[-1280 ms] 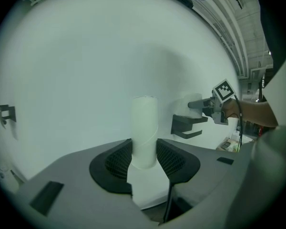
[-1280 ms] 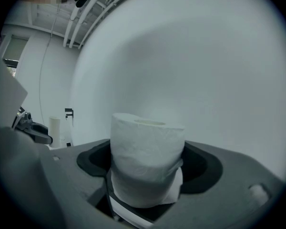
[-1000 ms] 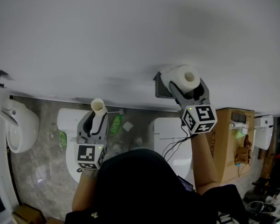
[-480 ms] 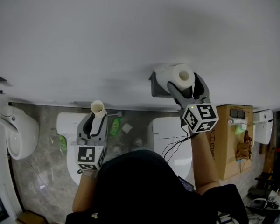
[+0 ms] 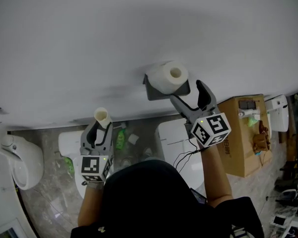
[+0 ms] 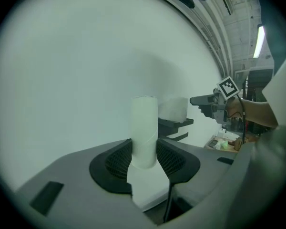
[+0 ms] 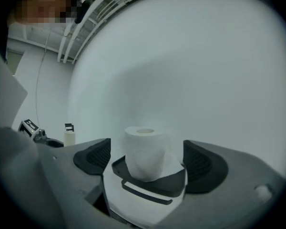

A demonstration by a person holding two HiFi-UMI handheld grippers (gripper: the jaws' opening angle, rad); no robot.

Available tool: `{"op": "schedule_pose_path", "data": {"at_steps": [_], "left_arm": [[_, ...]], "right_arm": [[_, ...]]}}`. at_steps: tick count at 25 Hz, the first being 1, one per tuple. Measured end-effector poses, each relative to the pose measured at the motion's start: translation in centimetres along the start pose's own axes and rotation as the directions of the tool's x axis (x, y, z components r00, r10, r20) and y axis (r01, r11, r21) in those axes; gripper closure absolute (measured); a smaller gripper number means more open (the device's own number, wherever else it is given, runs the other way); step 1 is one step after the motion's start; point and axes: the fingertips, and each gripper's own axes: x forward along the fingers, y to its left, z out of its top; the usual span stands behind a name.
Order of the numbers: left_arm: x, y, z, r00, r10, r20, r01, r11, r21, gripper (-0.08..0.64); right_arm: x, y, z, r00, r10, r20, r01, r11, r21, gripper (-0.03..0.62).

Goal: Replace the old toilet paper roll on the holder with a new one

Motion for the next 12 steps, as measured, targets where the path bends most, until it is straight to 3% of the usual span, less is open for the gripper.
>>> {"op": "schedule_pose_path", "data": {"at_steps": [7, 12], "left_arm": [[1.6, -3.0, 1.2, 0.993, -0.120, 0.009, 0.120, 0.991, 0.052, 0.383], [2.4, -5.2, 1.3, 0.981, -0.194, -0.003, 0.194, 0.978, 0.075, 0.383]], "right_arm": [[-4.4, 0.5, -2.8, 0.999, -0.046, -0.027, 0.048, 0.998, 0.045, 0.124], [-7.2, 1.2, -5.0, 0.996, -0.082, -0.042, 0.086, 0.993, 0.081, 0.176]]}}
